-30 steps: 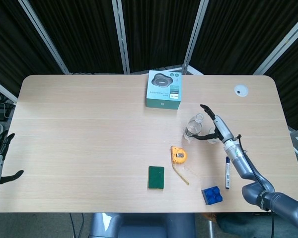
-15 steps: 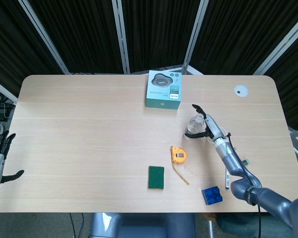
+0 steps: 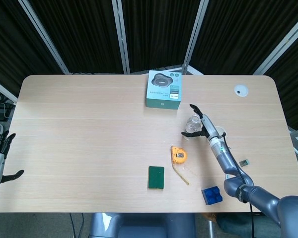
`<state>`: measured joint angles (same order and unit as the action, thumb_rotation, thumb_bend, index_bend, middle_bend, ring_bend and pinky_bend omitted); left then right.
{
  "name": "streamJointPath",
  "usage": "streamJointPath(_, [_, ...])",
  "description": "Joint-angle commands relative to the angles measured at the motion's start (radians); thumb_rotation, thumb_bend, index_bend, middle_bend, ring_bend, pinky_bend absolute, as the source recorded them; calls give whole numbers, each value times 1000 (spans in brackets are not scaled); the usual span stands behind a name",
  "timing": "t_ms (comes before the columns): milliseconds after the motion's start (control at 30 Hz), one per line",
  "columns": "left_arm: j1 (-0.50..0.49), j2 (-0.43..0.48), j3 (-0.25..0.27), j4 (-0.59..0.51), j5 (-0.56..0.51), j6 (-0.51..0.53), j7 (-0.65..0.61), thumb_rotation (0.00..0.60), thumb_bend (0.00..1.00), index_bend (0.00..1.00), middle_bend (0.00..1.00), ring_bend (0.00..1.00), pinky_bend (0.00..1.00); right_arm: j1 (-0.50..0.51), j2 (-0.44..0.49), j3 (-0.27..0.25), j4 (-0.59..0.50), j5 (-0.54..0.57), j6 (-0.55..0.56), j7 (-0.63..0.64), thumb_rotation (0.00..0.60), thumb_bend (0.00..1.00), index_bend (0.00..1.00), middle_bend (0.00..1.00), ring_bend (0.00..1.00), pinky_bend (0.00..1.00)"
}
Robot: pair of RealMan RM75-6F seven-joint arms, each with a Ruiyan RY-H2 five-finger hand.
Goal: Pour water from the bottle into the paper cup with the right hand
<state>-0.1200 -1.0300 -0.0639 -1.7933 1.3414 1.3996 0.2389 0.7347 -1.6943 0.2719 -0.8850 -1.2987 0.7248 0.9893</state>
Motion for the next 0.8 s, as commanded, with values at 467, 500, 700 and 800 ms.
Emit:
streamJointPath(467, [-7, 4, 3, -2, -9, -13, -7, 600, 0, 0, 0, 0, 0, 6, -47, 7, 77, 16, -28, 9, 600, 0, 0, 43, 0, 21])
streamJointPath(500, [-7, 4, 4, -3, -8, -13, -8, 600, 0, 0, 0, 0, 0, 7, -51, 6, 85, 14, -27, 8, 600, 0, 11, 72, 9, 41])
streamJointPath(700, [-8, 6, 4, -3, -10, -16, -12, 600, 0, 0, 0, 0, 0, 5, -81, 18, 126, 24, 0, -10, 600, 16, 282, 312, 208, 234])
streamJointPath(800, [-10, 6, 5, -3, -11, -18, -12, 600, 0, 0, 0, 0, 0, 4, -106, 32, 153, 43, 18, -43, 600, 102, 398, 420, 293, 305])
